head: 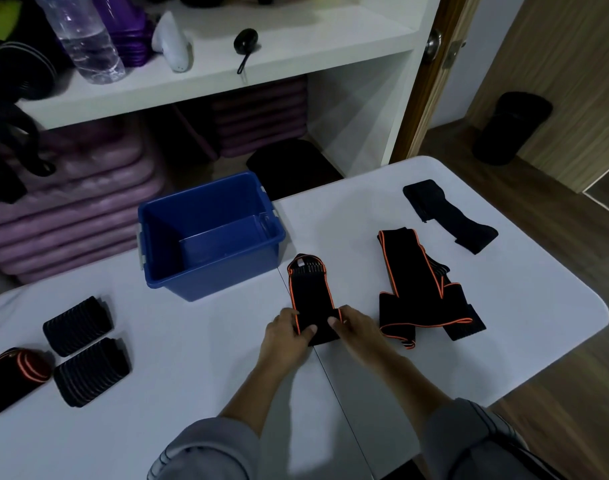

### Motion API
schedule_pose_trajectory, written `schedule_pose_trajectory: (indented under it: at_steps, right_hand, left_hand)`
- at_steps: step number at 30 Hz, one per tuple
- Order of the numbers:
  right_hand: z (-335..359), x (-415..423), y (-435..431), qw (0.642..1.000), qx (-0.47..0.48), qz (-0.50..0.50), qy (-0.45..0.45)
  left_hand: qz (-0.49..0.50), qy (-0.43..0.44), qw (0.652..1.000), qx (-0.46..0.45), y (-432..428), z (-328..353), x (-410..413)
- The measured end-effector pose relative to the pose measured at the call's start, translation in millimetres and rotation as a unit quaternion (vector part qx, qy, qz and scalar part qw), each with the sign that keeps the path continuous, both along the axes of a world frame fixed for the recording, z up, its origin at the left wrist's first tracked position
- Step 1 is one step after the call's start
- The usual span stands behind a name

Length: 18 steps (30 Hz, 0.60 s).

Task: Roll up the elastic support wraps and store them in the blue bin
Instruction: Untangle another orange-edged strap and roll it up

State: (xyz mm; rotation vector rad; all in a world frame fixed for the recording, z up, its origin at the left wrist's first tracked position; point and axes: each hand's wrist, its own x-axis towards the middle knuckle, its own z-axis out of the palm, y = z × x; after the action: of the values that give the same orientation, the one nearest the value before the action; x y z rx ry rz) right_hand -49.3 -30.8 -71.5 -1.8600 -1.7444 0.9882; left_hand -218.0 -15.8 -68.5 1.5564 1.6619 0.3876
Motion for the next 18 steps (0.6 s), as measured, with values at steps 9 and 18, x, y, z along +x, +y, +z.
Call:
schedule_pose_trajectory:
  at_steps: [9,18]
  right_hand:
    - [-8,-3,5,0.986,0.165,-0.019,-0.016]
    - [-15,19,2,0.977,0.13,0.132,-0.107]
  left_hand:
    - [-0.137,0.065,0.963,0.221,-11,-3,0]
    - [-0.206,0.122,0.953,0.188,-4,-10,-11]
